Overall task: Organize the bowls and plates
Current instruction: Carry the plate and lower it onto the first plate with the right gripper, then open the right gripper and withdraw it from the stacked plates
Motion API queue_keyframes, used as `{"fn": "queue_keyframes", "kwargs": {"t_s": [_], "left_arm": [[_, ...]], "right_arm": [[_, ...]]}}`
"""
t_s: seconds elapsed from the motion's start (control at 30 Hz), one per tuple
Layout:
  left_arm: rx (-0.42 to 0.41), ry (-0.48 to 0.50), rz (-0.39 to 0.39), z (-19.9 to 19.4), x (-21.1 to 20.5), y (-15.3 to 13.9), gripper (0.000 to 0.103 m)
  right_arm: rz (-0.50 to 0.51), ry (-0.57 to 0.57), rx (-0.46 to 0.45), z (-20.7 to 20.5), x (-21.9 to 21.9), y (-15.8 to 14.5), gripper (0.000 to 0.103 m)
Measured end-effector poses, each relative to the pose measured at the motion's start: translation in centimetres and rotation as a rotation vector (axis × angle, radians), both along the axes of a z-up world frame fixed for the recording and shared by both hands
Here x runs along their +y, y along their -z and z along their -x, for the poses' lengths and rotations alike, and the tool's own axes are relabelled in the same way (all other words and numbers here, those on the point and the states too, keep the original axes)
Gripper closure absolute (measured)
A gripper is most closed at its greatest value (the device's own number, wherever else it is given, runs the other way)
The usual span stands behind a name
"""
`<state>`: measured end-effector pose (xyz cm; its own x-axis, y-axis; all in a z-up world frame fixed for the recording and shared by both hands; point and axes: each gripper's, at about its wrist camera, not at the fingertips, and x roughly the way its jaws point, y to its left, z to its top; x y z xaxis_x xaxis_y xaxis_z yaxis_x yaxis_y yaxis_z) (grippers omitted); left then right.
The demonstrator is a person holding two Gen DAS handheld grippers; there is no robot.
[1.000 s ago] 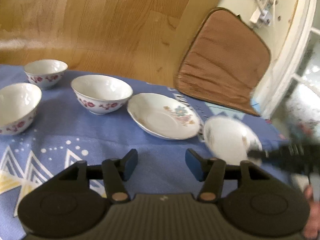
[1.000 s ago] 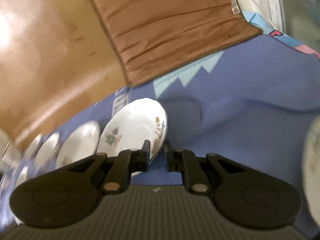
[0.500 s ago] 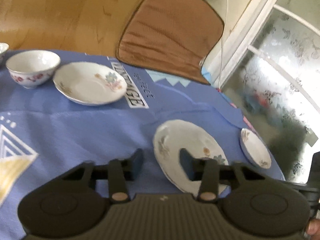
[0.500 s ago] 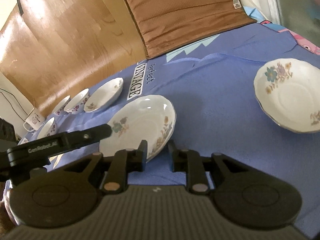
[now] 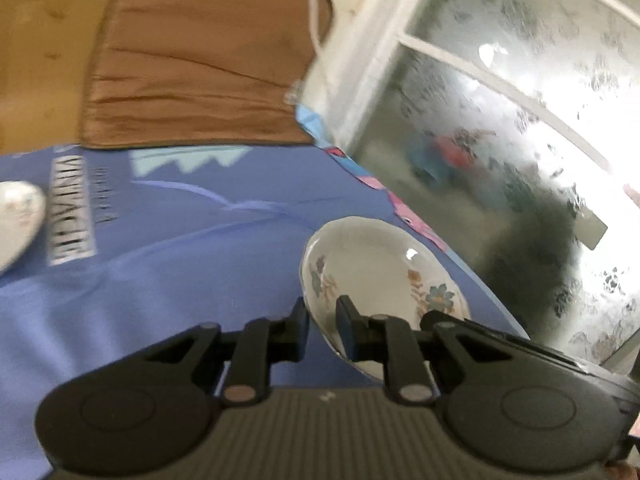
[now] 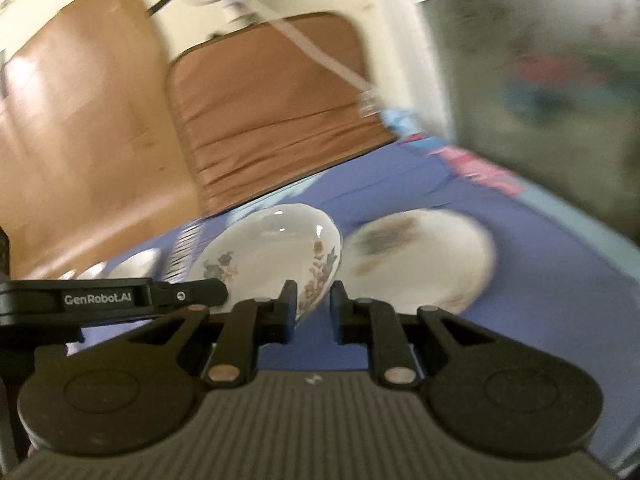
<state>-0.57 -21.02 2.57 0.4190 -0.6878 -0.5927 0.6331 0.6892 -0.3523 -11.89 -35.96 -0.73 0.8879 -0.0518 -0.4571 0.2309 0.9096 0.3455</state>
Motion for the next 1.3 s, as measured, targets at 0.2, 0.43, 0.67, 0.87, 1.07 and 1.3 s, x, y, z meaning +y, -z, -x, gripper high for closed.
{"fn": "queue_keyframes", "kwargs": {"t_s": [0.2,0.43,0.67,0.87,1.07,1.3], "left_arm": [[0.005,0.029,-0.044,0.0,-4.3,0.7,0.086],[-0.012,0.016,-0.076,0.1,-5.6,1.2,0.084],[-0.063,0.007,-0.095,0.9,-5.5,0.7,0.083],[-0.13,-0.035,-0.088,1.6,-3.1,-0.5,0.074],[-0.176,-0.191,-0.12,1.5,4.2,-0.6,0.068],[-0.182,-0.499,-0.178,1.3,15.9,0.1,0.064]], "right_arm": [[0.005,0.083,0.016,0.3,-2.9,1.0,0.083],[0.063,0.115,0.001,0.4,-3.0,1.5,0.083],[0.14,0.137,-0.016,0.3,-2.6,1.5,0.075],[0.271,0.241,-0.083,0.9,-1.7,0.9,0.043],[0.218,0.17,-0.133,0.4,-0.1,-0.2,0.043],[0.103,-0.159,-0.084,-3.7,6.8,-0.7,0.044]]}}
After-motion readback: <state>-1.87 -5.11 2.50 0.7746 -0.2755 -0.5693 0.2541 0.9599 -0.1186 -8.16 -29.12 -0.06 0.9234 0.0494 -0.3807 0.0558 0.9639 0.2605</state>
